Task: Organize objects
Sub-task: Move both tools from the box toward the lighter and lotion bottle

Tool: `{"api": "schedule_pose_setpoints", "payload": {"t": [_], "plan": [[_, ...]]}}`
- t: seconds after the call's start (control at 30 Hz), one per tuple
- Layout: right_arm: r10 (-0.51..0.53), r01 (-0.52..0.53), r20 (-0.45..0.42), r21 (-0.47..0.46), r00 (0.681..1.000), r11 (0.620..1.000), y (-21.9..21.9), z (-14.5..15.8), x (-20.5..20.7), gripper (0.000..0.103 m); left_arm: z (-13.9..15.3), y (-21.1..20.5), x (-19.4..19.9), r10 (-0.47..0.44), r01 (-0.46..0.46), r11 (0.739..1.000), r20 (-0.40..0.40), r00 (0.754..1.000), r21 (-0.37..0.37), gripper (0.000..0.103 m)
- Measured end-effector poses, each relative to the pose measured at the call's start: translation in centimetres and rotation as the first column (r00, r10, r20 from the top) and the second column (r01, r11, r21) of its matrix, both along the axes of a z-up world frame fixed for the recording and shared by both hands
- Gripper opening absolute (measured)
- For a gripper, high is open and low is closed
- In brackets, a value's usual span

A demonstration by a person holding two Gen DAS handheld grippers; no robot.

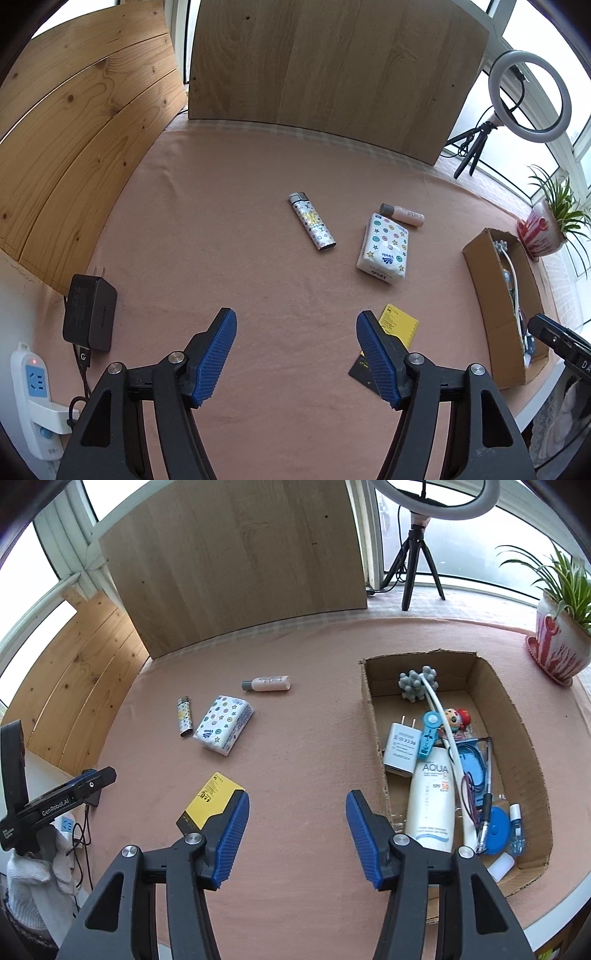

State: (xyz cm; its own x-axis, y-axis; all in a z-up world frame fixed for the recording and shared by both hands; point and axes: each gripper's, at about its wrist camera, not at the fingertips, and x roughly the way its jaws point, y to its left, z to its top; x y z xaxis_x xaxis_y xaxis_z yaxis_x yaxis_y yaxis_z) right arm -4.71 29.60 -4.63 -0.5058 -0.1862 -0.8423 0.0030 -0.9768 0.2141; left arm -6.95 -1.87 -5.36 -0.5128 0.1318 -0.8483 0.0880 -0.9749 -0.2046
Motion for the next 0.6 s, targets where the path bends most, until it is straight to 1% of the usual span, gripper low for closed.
{"api": "schedule_pose_setpoints", "payload": {"t": [0.1, 0.2, 0.27, 0.43, 0.5, 0.6], "plan": [[0.015, -0.015, -0.008, 0.023, 1.0, 1.0, -1.4, -0.2, -0.2, 0.051, 0.1, 0.0, 0.2, -0.002, 0.002, 1.0, -0.008, 1.0, -0.019, 0.073], [0.031, -0.03, -0.024, 0.027, 0.999, 0.999, -2.4, -0.2, -0.3, 0.051, 0.5, -0.3, 0.6, 0.006, -0.006, 1.0, -0.021, 1.0, -0.031, 0.075], [0.039, -0.039, -0.032, 0.02, 0.999, 0.999, -3.0, -0.4, -0.4, 0.051, 0.7, -0.5, 0.9, 0.01, -0.011, 0.999, -0.029, 1.0, -0.039, 0.076], [0.057, -0.057, -0.019, -0.02, 0.998, 0.998, -4.3, -1.1, -0.7, 0.052, 1.4, -1.0, 1.5, 0.012, -0.014, 0.999, -0.053, 0.999, -0.049, 0.077], [0.069, -0.07, -0.016, -0.004, 0.997, 0.998, -5.0, -1.2, -0.7, 0.052, 1.5, -1.4, 1.6, 0.014, -0.017, 0.999, -0.062, 0.998, -0.052, 0.079], [0.098, -0.097, -0.018, 0.053, 0.995, 0.994, -6.2, -1.1, -0.7, 0.052, 1.4, -1.6, 1.5, 0.01, -0.014, 0.998, -0.066, 0.998, -0.063, 0.08]]}}
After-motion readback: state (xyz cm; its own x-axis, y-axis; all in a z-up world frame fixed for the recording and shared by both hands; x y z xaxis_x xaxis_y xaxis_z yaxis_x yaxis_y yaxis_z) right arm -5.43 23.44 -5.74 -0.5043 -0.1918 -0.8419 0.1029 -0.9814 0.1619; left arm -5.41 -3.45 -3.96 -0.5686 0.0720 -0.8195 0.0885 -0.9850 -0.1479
